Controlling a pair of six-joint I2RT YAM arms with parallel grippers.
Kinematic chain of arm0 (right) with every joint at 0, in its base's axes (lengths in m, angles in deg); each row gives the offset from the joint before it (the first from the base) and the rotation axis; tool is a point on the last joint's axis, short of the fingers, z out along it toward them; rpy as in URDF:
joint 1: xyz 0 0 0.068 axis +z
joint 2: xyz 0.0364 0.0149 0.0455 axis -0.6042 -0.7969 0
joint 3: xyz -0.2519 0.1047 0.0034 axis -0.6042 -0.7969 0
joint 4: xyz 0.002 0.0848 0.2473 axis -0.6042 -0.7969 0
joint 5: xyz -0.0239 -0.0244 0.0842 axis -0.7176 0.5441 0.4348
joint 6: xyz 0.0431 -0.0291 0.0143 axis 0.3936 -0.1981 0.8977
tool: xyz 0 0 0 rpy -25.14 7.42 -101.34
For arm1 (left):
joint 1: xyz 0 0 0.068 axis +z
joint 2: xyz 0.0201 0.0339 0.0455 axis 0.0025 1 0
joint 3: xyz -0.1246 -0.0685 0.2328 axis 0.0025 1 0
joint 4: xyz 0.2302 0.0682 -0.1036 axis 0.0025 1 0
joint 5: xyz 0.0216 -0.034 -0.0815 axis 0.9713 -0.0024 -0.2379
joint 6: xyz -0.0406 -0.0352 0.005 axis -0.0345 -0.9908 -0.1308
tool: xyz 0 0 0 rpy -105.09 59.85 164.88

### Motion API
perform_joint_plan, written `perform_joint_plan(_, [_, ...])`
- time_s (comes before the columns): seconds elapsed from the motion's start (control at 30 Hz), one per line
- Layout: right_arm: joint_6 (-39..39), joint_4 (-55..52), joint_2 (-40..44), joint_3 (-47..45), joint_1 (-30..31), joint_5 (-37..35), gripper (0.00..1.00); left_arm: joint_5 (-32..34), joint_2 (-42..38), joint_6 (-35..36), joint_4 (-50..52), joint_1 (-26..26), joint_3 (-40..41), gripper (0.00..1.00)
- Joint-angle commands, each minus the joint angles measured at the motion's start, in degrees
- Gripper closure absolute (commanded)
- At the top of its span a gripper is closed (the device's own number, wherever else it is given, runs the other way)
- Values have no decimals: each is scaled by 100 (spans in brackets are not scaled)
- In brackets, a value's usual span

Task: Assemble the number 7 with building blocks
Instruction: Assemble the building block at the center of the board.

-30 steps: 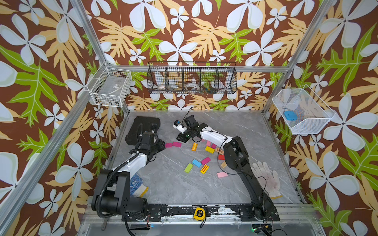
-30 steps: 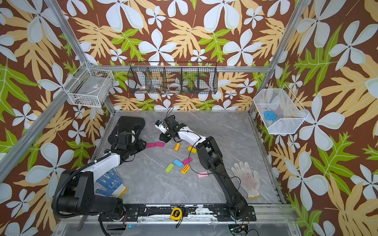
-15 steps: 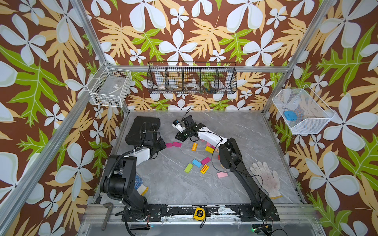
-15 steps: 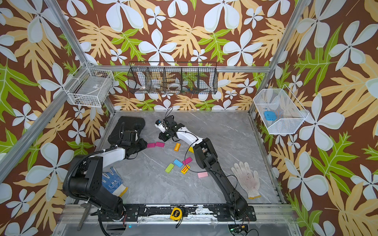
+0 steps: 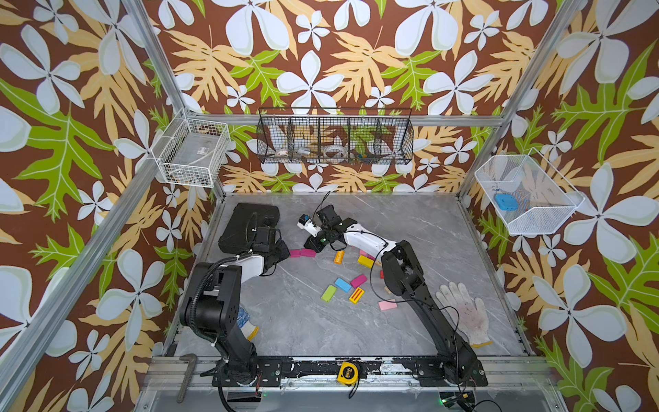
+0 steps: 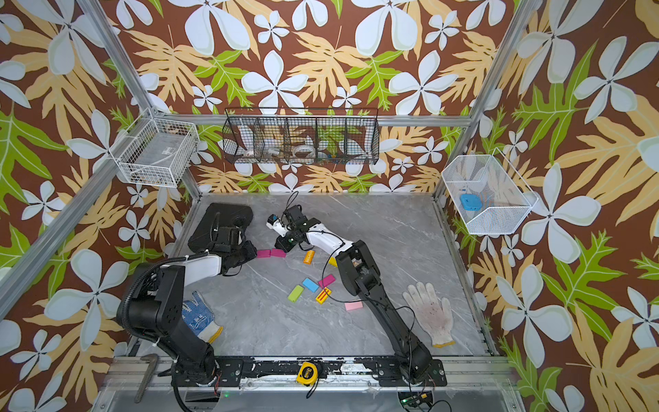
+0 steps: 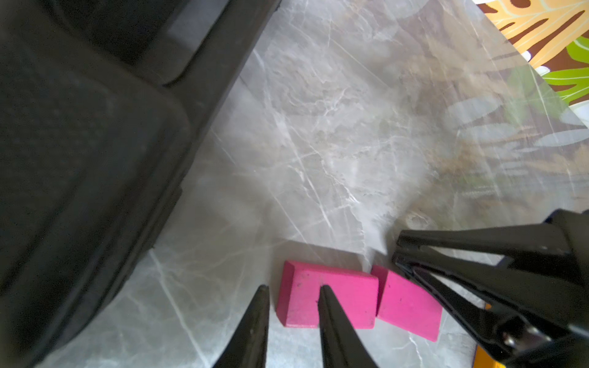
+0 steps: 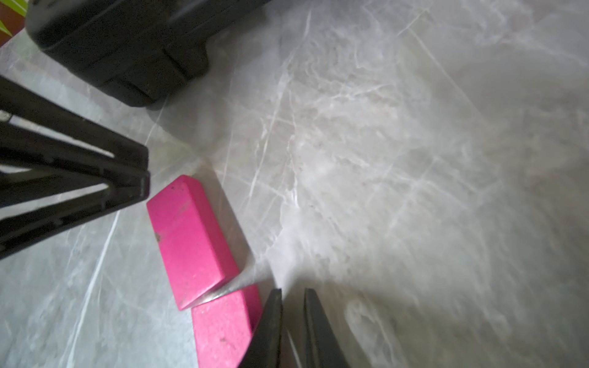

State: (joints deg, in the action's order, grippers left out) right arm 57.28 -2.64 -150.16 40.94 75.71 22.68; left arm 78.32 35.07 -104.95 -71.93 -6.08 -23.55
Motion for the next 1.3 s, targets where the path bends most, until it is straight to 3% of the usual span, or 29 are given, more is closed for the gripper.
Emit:
perform_joint_plan(0.0, [-87,-353,7,-72,21,-39,84,16,32,73,-42,-2,-57,70])
perform_joint_plan(0.5, [168,16,137,23,-66,-334,78,132,298,182,222,-2,-342,70])
perform_joint_plan(1.0, [510,104,-859,1287,-58,-64,75,92,186,67,257,-2,-199,71])
perform_joint_plan(1.27, [230,-19,-778,1179,60,-19,75,312,167,-53,253,5,-180,72])
